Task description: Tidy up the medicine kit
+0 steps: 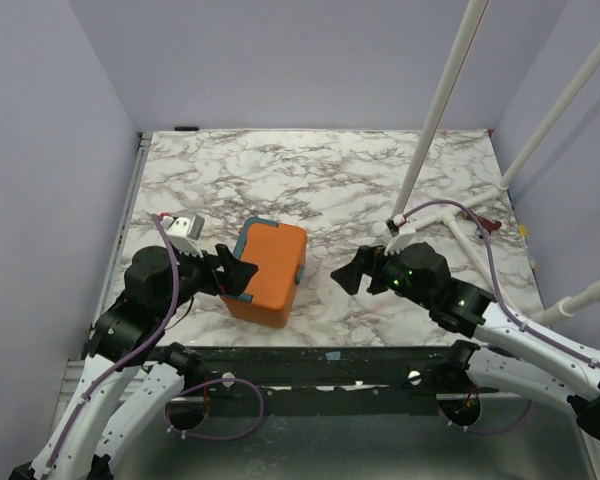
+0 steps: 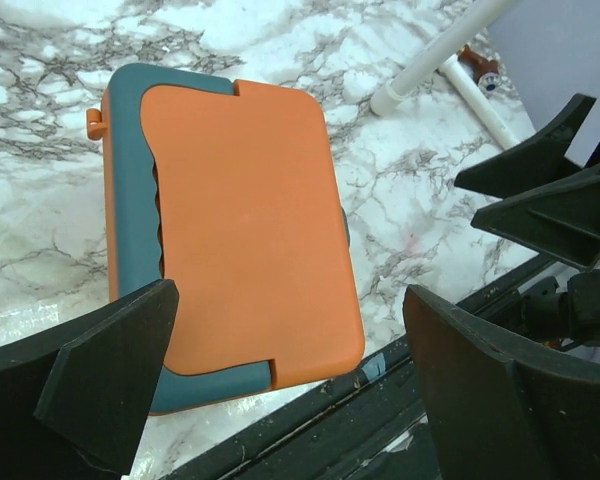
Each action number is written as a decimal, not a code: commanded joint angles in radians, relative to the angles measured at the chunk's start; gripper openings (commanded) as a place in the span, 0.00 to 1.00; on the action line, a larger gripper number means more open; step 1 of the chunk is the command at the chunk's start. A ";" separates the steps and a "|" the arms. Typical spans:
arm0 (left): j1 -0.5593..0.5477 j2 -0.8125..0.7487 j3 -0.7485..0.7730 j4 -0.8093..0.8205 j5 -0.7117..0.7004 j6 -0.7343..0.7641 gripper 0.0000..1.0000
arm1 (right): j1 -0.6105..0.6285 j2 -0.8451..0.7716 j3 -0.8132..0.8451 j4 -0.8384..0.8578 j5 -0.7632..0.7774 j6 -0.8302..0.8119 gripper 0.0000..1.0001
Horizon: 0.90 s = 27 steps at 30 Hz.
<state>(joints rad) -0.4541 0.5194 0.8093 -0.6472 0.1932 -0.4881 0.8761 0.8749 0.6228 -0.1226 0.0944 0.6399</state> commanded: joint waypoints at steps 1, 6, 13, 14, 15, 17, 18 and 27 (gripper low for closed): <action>-0.005 -0.091 -0.037 -0.041 -0.057 0.002 0.98 | 0.004 -0.099 -0.039 -0.187 0.057 0.051 1.00; -0.005 -0.165 -0.076 -0.039 -0.055 -0.001 0.99 | 0.003 -0.242 -0.062 -0.286 0.104 0.124 1.00; -0.005 -0.209 -0.134 0.002 -0.034 -0.003 0.98 | 0.004 -0.350 -0.131 -0.307 0.106 0.160 1.00; -0.005 -0.218 -0.142 0.009 -0.032 -0.003 0.99 | 0.003 -0.355 -0.129 -0.320 0.117 0.159 1.00; -0.005 -0.224 -0.148 0.013 -0.034 -0.003 0.98 | 0.003 -0.363 -0.126 -0.326 0.129 0.158 1.00; -0.005 -0.233 -0.157 0.015 -0.043 -0.001 0.98 | 0.004 -0.379 -0.122 -0.334 0.142 0.155 1.00; -0.005 -0.236 -0.158 0.015 -0.048 -0.001 0.99 | 0.003 -0.388 -0.125 -0.331 0.147 0.155 1.00; -0.005 -0.218 -0.159 0.017 -0.046 0.002 0.98 | 0.003 -0.403 -0.138 -0.307 0.163 0.137 1.00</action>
